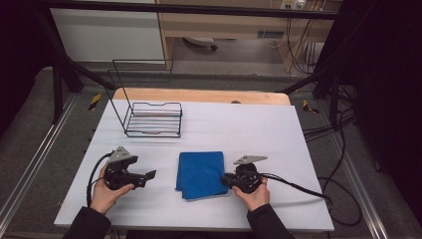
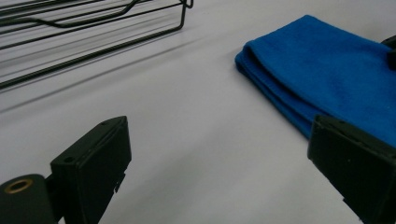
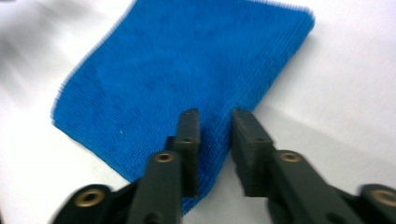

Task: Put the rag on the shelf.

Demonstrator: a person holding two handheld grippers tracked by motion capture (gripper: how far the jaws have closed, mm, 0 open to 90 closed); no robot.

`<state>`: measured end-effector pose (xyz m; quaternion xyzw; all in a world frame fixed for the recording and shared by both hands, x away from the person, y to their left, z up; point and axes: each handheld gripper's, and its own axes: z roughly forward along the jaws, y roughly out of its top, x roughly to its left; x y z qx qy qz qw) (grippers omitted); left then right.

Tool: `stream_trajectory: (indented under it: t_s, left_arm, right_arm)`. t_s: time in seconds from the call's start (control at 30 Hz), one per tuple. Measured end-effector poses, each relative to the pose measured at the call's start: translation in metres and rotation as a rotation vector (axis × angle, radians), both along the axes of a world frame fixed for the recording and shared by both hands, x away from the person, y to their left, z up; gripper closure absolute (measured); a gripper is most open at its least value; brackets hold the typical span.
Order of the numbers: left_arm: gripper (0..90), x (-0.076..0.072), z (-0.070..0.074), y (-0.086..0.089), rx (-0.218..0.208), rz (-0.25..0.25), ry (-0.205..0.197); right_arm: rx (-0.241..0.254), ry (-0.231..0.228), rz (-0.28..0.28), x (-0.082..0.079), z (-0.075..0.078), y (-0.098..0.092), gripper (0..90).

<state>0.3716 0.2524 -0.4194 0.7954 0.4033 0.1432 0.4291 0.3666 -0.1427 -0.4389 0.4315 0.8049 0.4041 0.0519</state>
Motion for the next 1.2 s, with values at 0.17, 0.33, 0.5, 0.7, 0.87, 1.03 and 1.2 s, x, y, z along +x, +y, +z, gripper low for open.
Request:
stream_trajectory:
  t_s: [0.17,0.33,0.5,0.7,0.87,1.03,1.2]
  left_arm:
    - [6.1,0.004,0.008,-0.019,0.021,-0.031,-0.007]
    - [5.9,0.013,0.013,-0.039,0.045,-0.052,-0.002]
    - [6.1,0.022,0.016,-0.056,0.056,-0.060,-0.001]
    - [9.4,0.032,0.018,-0.071,0.052,-0.050,0.003]
    - [14.4,0.044,0.016,-0.082,0.061,-0.036,0.022]
    - [22.3,0.055,0.010,-0.093,0.072,-0.016,0.036]
    - [31.1,0.065,0.002,-0.104,0.109,0.015,0.042]
  right_arm:
    - [0.048,-0.086,0.003,0.000,0.011,-0.014,48.6]
    - [0.068,-0.157,-0.019,0.005,0.019,-0.029,26.7]
    - [0.060,-0.188,-0.016,0.008,0.020,-0.043,11.4]
    - [0.039,-0.185,-0.008,0.008,0.017,-0.048,5.7]
    - [0.027,-0.183,-0.008,0.007,0.014,-0.047,3.9]
    - [0.016,-0.179,-0.006,0.006,0.012,-0.046,3.8]
    - [0.013,-0.170,-0.002,0.006,0.011,-0.045,4.4]
